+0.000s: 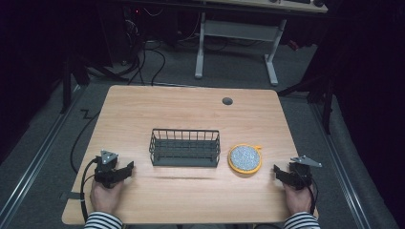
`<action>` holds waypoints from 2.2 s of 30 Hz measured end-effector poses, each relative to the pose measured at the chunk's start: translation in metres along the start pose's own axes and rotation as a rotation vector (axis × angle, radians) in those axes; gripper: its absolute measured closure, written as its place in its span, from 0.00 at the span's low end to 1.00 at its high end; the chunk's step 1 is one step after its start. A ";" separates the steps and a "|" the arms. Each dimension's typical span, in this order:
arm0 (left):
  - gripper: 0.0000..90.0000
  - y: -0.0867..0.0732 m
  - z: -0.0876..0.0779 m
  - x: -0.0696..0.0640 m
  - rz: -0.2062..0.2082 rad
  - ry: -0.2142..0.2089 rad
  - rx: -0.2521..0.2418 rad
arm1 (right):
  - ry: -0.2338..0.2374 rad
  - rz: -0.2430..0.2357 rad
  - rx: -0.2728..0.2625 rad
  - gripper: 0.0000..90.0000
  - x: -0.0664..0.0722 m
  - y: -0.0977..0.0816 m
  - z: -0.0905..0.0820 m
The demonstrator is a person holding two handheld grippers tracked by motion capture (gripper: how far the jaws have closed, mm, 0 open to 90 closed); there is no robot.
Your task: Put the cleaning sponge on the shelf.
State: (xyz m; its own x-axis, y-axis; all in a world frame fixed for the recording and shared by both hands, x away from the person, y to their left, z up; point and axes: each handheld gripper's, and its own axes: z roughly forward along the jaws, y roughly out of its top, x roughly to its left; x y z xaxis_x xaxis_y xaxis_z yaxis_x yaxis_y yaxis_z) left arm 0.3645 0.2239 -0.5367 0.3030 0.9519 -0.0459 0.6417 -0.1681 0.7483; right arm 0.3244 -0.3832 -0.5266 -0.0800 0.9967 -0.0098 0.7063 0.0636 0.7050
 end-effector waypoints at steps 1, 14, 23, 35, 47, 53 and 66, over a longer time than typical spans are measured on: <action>0.36 0.000 0.000 0.000 0.000 0.000 0.000 | 0.000 0.000 0.000 0.36 0.000 0.000 0.000; 0.34 0.000 0.001 -0.003 0.021 0.019 0.009 | 0.090 -0.009 0.040 0.38 0.019 0.004 -0.015; 0.34 0.001 0.001 -0.002 0.024 0.017 0.009 | 0.130 -0.069 0.058 0.38 0.042 0.018 -0.021; 0.34 0.001 0.001 -0.002 0.024 0.018 0.008 | 0.165 -0.143 0.113 0.39 0.072 0.053 -0.010; 0.34 0.001 0.001 -0.002 0.024 0.017 0.009 | 0.155 -0.142 0.204 0.35 0.082 0.083 0.015; 0.34 0.001 0.001 -0.002 0.025 0.018 0.009 | 0.161 -0.113 0.274 0.31 0.079 0.087 0.024; 0.34 0.001 0.001 -0.002 0.025 0.018 0.009 | 0.237 -0.044 0.368 0.32 0.071 0.090 0.041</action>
State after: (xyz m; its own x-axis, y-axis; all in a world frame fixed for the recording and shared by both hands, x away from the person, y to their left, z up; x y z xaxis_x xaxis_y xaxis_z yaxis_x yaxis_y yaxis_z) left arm 0.3650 0.2212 -0.5369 0.3063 0.9518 -0.0156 0.6406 -0.1940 0.7430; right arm 0.4118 -0.3049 -0.4928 -0.2448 0.9564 0.1591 0.8987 0.1623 0.4074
